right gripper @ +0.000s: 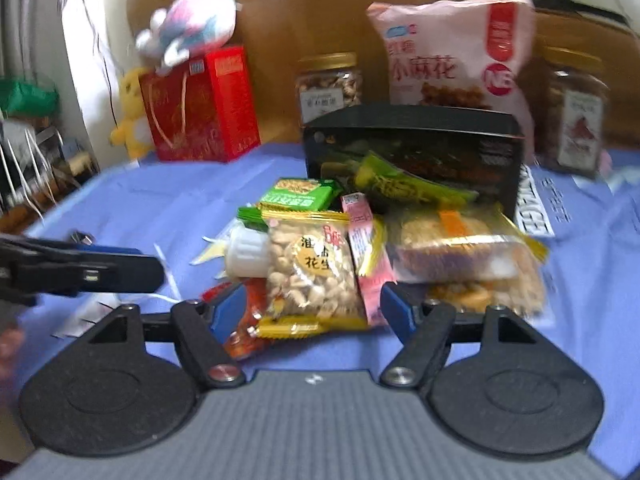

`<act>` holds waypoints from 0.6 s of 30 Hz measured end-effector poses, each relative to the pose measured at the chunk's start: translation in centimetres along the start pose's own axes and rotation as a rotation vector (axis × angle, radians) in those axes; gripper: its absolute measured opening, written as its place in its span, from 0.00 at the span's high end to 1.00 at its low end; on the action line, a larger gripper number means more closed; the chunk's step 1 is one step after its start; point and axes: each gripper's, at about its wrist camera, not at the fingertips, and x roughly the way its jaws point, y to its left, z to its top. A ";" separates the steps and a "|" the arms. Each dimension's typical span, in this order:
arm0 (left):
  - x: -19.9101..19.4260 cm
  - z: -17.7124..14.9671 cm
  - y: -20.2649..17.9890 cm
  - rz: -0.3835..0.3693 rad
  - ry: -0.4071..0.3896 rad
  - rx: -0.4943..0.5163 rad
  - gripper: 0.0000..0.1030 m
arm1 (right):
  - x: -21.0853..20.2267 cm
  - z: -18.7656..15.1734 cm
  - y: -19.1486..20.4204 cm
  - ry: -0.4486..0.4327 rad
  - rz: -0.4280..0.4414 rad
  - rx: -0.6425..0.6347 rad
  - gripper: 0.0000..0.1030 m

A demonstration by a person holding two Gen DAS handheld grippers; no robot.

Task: Organize snacks
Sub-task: 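Move the left tool toward the yellow peanut bag, then close the left tool on the yellow peanut bag and lift it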

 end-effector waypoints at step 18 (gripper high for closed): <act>5.0 0.5 -5.6 -0.207 0.139 0.113 0.19 | -7.7 -4.5 -4.4 0.035 0.029 -0.067 0.42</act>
